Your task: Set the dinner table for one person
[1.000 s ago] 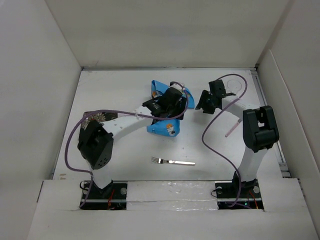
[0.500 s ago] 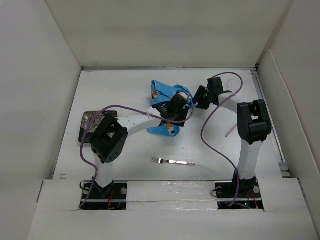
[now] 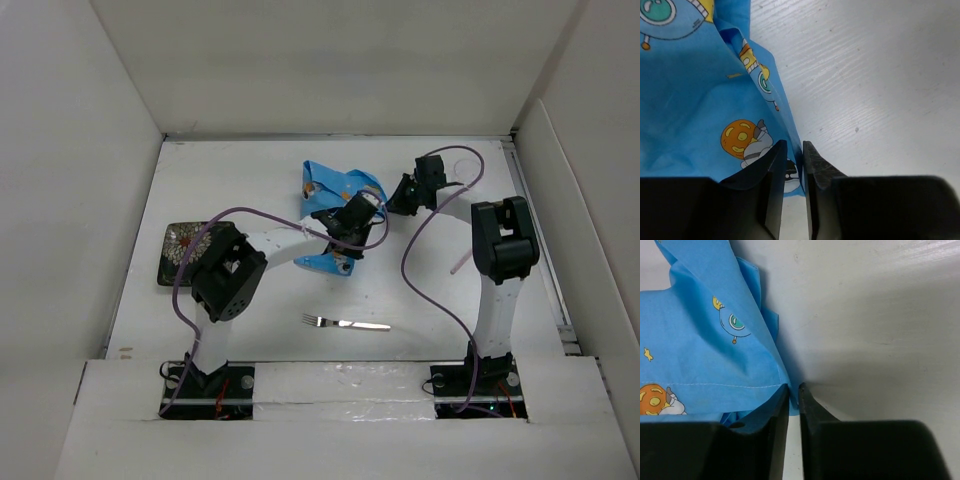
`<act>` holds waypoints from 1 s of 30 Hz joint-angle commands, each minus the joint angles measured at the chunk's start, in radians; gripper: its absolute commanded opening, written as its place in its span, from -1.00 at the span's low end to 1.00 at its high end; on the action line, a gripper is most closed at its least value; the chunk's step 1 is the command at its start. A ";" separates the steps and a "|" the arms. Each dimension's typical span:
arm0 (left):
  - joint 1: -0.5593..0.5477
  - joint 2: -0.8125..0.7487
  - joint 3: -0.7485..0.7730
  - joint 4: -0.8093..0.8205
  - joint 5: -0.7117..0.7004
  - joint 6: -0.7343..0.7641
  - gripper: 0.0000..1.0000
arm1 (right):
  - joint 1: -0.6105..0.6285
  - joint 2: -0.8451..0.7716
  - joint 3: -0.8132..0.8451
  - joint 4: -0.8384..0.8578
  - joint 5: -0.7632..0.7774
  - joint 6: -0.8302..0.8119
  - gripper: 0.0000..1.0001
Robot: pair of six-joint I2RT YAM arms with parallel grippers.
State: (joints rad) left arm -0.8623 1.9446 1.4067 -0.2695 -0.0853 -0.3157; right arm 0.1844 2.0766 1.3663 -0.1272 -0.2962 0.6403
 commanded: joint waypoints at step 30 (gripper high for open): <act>0.436 -0.509 0.407 -0.061 -0.444 0.161 -1.00 | -0.083 -0.861 0.122 -0.114 0.009 0.004 -1.00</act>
State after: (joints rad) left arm -0.4137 1.4990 1.7947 -0.4324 -0.4595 -0.1856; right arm 0.1219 1.2556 1.4368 -0.1837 -0.2909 0.6342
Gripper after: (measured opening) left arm 0.003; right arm 0.010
